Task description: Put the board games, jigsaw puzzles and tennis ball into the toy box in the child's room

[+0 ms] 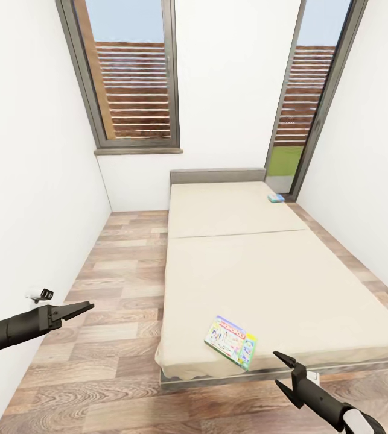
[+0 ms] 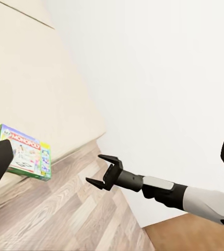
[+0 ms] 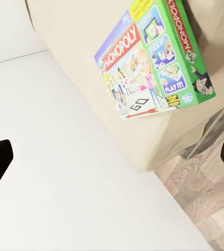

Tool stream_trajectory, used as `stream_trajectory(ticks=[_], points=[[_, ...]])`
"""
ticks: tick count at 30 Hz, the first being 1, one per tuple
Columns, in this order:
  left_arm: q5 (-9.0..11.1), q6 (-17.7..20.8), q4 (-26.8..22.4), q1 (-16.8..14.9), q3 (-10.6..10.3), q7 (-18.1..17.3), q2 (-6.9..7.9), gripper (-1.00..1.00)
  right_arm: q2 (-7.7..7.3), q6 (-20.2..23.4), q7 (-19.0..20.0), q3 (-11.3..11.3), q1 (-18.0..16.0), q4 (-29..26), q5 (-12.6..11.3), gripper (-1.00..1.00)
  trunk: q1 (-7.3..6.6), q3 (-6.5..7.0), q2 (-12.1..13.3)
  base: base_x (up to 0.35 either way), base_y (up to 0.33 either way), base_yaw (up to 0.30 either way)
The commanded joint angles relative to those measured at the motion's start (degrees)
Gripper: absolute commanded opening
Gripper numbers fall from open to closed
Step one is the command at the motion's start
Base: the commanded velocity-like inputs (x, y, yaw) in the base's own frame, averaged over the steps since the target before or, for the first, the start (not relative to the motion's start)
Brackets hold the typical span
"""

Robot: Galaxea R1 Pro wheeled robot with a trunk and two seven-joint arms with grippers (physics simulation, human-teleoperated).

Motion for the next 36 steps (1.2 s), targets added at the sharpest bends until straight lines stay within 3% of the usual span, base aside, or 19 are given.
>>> stream_trajectory(ticks=[1, 6, 18, 36], points=[[-0.1, 0.6, 0.0, 0.0, 0.0, -0.3, -0.01, 1.0, 0.0, 0.2, 0.1, -0.3, -0.1, 0.0, 0.0, 1.0, 0.23, -0.24, -0.4, 0.0, 0.0, 0.0], [-0.1, 0.6, 0.0, 0.0, -0.2, -0.3, -0.11, 1.0, -0.01, -0.3, 0.0, -0.3, -0.1, 0.0, -0.1, 1.0, 1.32, -1.13, -2.5, 0.0, 0.0, 0.0], [-0.1, 0.6, 0.0, 0.0, -3.9, -0.3, -0.2, 1.0, -0.01, -0.5, 0.1, -0.3, -0.1, 0.0, -0.1, 1.0, 3.96, -3.29, -7.3, 0.0, 0.0, 0.0], [-0.1, 0.6, 0.0, -0.1, -4.3, -0.3, -0.17, 1.0, -0.01, -0.5, 0.5, -0.3, -0.1, 0.0, -0.1, 1.0, 7.91, -6.52, -14.5, 0.0, 0.0, 0.0]])
